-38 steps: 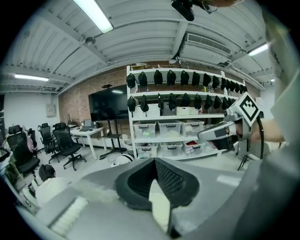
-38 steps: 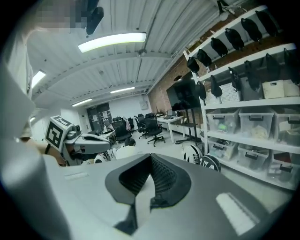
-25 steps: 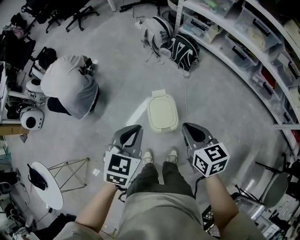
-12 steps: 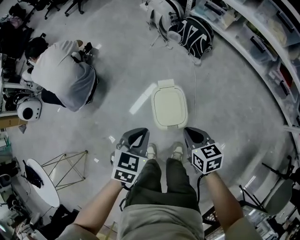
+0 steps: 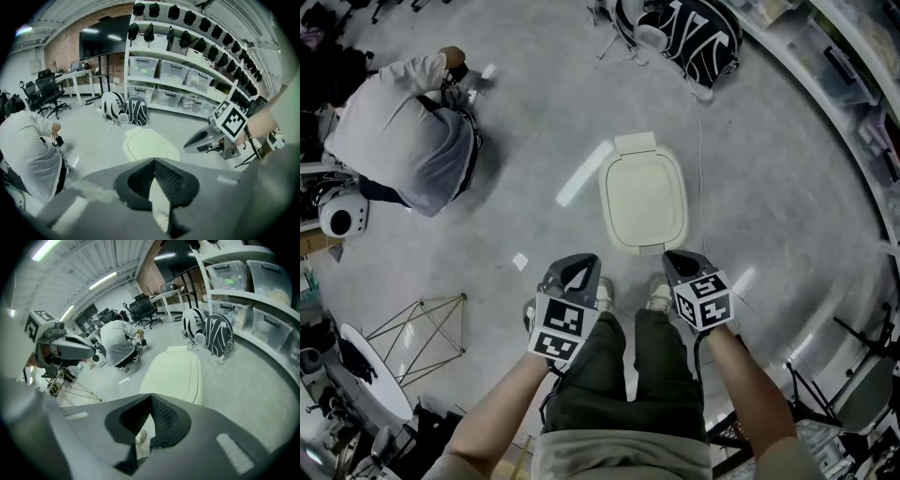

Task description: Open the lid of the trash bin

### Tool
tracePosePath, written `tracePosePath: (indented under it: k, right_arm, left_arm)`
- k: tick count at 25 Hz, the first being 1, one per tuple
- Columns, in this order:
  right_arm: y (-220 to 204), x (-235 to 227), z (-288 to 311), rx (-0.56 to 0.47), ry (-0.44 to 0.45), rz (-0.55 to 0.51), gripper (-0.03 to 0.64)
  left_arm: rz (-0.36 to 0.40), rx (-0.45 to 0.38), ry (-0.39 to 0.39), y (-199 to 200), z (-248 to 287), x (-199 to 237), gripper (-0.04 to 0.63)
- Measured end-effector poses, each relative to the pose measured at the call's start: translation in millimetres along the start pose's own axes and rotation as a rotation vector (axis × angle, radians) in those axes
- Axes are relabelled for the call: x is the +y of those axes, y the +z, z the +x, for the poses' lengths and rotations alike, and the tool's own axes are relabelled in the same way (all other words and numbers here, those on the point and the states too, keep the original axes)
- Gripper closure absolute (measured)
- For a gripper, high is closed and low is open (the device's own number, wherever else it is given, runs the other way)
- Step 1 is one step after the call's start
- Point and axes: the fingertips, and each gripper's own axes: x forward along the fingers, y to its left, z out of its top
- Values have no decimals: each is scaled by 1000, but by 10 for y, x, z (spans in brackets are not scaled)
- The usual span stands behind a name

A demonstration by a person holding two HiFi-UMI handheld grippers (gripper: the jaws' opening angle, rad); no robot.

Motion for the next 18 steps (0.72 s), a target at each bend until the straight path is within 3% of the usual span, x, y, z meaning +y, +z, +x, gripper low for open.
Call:
tracePosePath:
  k: [11,18]
  right_arm:
    - [-623,-219,784,160,23,-4,614]
    - [-689,-249,888,158,14,17,614]
  left_arm:
    - [-39,29,-29,-365,470,19,594]
    - [-16,38,-31,-429,498,44,592]
